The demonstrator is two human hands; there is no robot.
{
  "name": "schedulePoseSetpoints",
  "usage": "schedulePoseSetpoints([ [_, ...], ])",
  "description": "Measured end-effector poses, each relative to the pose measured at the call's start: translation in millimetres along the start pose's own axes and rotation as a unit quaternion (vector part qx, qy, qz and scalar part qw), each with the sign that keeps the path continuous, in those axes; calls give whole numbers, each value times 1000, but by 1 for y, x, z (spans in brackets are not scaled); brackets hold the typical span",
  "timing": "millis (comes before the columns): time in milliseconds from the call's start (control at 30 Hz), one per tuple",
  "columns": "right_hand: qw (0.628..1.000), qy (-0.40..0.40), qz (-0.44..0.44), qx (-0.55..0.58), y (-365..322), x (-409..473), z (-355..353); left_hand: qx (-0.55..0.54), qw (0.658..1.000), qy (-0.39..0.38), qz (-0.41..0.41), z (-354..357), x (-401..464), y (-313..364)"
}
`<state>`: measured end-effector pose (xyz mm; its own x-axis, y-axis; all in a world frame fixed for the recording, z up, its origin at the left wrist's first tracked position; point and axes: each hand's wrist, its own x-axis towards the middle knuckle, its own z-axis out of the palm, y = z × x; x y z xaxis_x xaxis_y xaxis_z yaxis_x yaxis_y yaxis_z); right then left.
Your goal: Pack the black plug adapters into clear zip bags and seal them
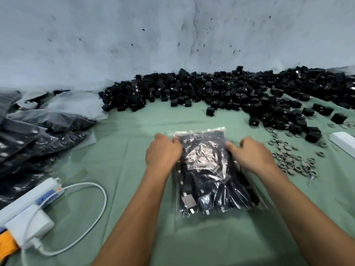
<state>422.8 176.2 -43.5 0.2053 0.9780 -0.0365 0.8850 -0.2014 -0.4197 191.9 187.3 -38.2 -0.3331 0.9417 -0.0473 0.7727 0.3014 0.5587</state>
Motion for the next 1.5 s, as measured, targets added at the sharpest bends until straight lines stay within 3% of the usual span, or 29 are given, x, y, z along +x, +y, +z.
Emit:
schedulePoseSetpoints([
  [67, 997, -79, 7, 13, 11, -8, -4, -27, 993, -111, -7, 0, -7, -3],
  [133, 994, -100, 0, 42, 9, -16, -7, -51, 988, -144, 7, 1, -15, 1],
  [267, 971, -103, 36, 215, -15, -31, -15, -207, 963, -162, -55, 6, -22, 4],
  [367, 956, -104, 13, 275, -44, -38, -10, -298, 940, -143, -84, 0, -25, 3],
  [433, 939, -101, -6, 330, -70, -43, -5, -296, 944, -116, -84, -13, -22, -4],
  [500, 893, -134, 2, 430, -96, -45, -4, -321, 939, -95, -82, -36, -13, -18],
  [600, 814, -242, -11, 527, -150, -44, -2, -400, 913, -29, -79, -92, -1, -52],
  [700, 761, -318, -60, 562, -217, -43, -1, -453, 886, 69, -73, -160, 9, -87],
  [833, 717, -358, -123, 585, -317, -44, 0, -401, 895, 187, -50, -259, 16, -125],
  [933, 698, -373, -108, 602, -381, -40, 16, -311, 915, 251, -47, -311, 35, -141],
  [1100, 705, -364, -26, 608, -442, -15, 60, -152, 950, 271, -32, -343, 90, -129],
  [1267, 716, -314, -27, 623, -493, 26, 80, 27, 971, 237, -24, -356, 140, -120],
  [1333, 764, -318, -63, 557, -507, 34, 93, 144, 972, 186, -3, -344, 158, -124],
  [1400, 843, -326, -116, 412, -507, 33, 113, 252, 964, 85, 3, -315, 170, -134],
  [1500, 865, -380, -141, 296, -489, 34, 139, 339, 940, 25, -33, -273, 187, -153],
])
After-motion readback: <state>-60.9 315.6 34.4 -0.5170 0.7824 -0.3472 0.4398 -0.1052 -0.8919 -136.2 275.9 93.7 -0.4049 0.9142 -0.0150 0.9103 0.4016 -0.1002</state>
